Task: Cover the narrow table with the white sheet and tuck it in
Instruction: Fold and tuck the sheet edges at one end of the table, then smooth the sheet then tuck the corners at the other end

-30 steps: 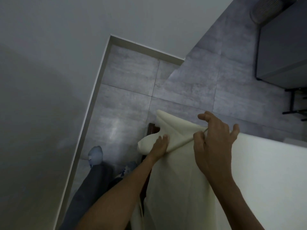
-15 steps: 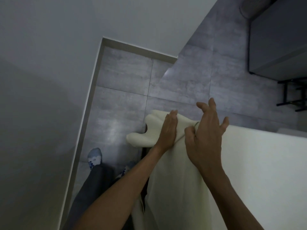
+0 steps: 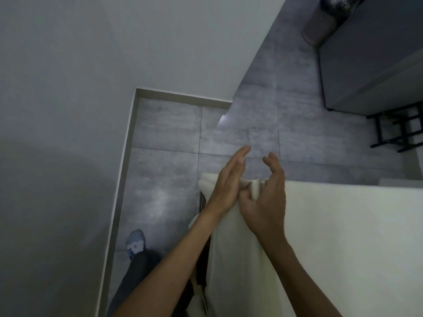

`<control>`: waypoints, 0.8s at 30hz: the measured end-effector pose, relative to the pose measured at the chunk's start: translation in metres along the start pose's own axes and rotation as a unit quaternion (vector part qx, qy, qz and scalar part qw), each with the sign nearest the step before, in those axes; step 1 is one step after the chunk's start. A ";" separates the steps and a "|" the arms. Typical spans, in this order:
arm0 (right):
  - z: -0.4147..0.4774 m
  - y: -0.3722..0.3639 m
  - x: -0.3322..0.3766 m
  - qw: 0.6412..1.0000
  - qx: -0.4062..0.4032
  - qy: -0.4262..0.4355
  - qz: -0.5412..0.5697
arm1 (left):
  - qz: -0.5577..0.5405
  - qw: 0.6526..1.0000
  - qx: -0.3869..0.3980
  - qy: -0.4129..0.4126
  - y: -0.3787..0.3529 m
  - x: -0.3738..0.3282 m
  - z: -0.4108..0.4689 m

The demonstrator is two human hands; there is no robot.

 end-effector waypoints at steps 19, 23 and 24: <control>-0.139 0.063 -0.009 0.960 0.042 -0.150 -0.231 | 0.428 0.884 0.145 0.120 -0.048 0.012 -0.142; -0.159 0.057 -0.008 0.952 0.060 -0.190 -0.232 | 0.628 0.774 -0.017 -0.079 -0.046 -0.054 -0.128; -0.162 0.061 -0.014 0.945 0.050 -0.221 -0.237 | 0.629 0.762 -0.017 -0.151 -0.059 -0.071 -0.123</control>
Point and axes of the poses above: each hand's wrist, its own z-axis towards the middle knuckle, its own y-axis out of the back of the hand, x = y × z, the point moved 9 cm from there along z, towards the middle knuckle, and after that the axes turned 14 degrees about y, right-handed, at the moved point
